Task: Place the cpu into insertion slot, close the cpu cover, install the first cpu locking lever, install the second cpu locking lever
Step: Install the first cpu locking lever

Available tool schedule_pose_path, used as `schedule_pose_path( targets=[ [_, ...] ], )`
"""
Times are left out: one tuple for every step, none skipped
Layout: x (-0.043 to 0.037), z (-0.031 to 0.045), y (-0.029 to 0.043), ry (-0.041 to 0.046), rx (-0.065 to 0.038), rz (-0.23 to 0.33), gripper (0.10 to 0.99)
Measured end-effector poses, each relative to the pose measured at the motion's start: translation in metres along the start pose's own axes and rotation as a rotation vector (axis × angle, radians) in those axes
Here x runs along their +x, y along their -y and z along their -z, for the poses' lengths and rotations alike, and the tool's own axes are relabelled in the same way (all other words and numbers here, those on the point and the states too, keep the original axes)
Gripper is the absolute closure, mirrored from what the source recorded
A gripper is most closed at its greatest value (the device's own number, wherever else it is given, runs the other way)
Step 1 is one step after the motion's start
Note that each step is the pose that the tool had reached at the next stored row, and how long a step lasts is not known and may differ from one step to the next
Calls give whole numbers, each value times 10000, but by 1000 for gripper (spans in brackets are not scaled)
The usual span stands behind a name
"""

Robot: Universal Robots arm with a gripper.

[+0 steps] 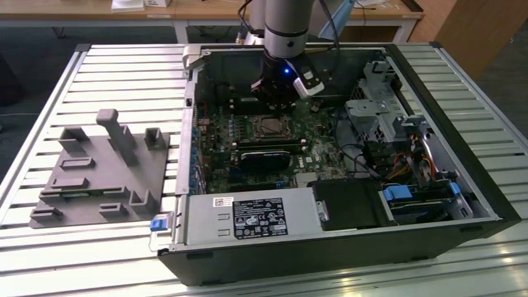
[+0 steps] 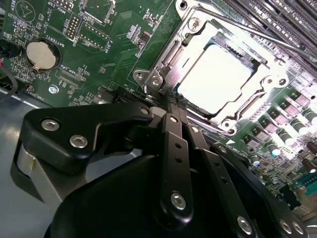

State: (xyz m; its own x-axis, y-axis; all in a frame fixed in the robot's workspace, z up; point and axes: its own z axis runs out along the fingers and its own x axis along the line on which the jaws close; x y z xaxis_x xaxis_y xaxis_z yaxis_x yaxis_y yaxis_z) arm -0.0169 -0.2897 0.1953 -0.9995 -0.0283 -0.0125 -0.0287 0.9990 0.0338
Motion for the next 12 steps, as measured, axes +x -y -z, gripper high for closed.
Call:
schedule_pose_path(
  targets=[
    [-1,5,2,6,28,-2,980],
    [-1,8,3,22,21,-3,980],
    [-1,12,4,29,11,-2,980],
    [-1,13,3,33,4,-2,980],
    [-2,12,1,34,0,-2,980],
    [-3,12,1,35,-3,-2,980],
    [-4,11,1,35,-5,-1,980],
    [-6,10,1,35,-5,-1,980],
    [-10,9,0,33,-3,-2,980],
    [-17,8,-4,31,-1,-2,980],
    [-22,6,-6,30,-1,-3,980],
    [-27,3,-9,27,-1,-3,980]
  ],
)
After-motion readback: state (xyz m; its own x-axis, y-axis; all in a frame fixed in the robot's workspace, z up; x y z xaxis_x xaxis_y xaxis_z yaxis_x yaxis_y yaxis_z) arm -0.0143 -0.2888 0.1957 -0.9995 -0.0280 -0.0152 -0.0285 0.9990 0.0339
